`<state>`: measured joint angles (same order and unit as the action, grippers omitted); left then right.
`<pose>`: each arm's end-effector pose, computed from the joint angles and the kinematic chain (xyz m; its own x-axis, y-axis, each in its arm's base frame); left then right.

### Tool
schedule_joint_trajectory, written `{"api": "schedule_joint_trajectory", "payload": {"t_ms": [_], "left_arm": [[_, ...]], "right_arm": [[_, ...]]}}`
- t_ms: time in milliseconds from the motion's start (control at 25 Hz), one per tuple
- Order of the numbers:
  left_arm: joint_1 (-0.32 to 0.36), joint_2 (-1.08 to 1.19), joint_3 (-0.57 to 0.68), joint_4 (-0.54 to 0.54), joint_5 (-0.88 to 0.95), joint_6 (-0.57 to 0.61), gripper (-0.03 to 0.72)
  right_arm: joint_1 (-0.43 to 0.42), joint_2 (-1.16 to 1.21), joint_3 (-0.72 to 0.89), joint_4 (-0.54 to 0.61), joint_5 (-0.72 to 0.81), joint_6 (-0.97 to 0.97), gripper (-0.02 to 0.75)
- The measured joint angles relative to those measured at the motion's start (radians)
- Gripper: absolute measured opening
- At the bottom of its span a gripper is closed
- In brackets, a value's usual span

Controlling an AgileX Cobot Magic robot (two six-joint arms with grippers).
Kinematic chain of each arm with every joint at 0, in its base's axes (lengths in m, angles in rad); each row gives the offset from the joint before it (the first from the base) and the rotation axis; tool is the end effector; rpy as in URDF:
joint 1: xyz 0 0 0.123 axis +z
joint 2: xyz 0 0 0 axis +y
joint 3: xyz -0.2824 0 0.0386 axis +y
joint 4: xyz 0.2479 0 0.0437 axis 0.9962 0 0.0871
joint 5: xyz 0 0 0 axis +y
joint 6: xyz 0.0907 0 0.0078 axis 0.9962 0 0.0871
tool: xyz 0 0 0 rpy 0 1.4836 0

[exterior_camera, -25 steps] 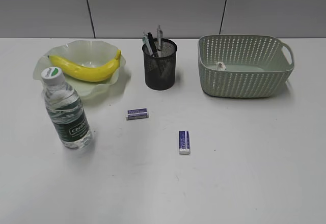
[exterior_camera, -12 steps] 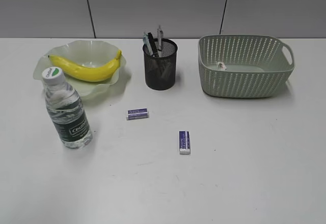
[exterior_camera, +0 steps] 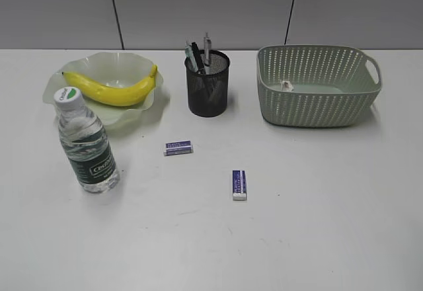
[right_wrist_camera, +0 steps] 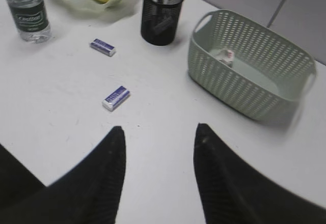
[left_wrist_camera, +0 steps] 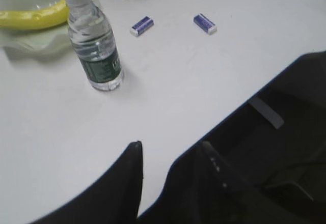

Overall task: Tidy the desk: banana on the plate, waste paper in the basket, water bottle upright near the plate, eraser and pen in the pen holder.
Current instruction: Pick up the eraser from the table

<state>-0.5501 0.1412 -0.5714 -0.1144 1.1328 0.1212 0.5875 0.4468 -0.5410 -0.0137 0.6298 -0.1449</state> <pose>0.0010 -0.0116 0.2919 -0.4462 0.3581 -0.8202 0.6260 0.7798 0.0000 0.0725 0.0474 0.3071 -0.2713 -0.3673 -0.8897 -0.5976 0.7889 -0.1434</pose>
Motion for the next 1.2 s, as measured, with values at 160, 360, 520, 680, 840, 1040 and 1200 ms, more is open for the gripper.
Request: {"api": "schedule_joint_trajectory", "payload": {"t_ms": [160,360,520,680,840,1040,1200], "left_arm": [[0.000,-0.062,0.028,0.011,-0.058,-0.046,0.251],[0.000,-0.067,0.032,0.029,-0.067,-0.070,0.240],[0.000,-0.067,0.032,0.032,-0.069,-0.071,0.239],[0.000,-0.067,0.032,0.035,-0.070,-0.071,0.238],[0.001,-0.067,0.032,0.035,-0.071,-0.071,0.237],[0.001,-0.067,0.032,0.041,-0.071,-0.071,0.238],[0.001,-0.067,0.032,0.047,-0.071,-0.071,0.238]], "right_arm": [[0.000,0.348,-0.066,0.192,-0.150,-0.270,0.360],[0.000,0.797,-0.288,0.339,-0.173,-0.580,0.360],[0.005,1.084,-0.502,0.359,-0.152,-0.740,0.360],[0.038,1.324,-0.693,0.362,-0.135,-0.850,0.360],[0.069,1.526,-0.867,0.362,-0.115,-0.884,0.360],[0.070,1.732,-1.084,0.362,-0.019,-0.887,0.360],[0.070,1.841,-1.221,0.362,0.052,-0.888,0.360]]}}
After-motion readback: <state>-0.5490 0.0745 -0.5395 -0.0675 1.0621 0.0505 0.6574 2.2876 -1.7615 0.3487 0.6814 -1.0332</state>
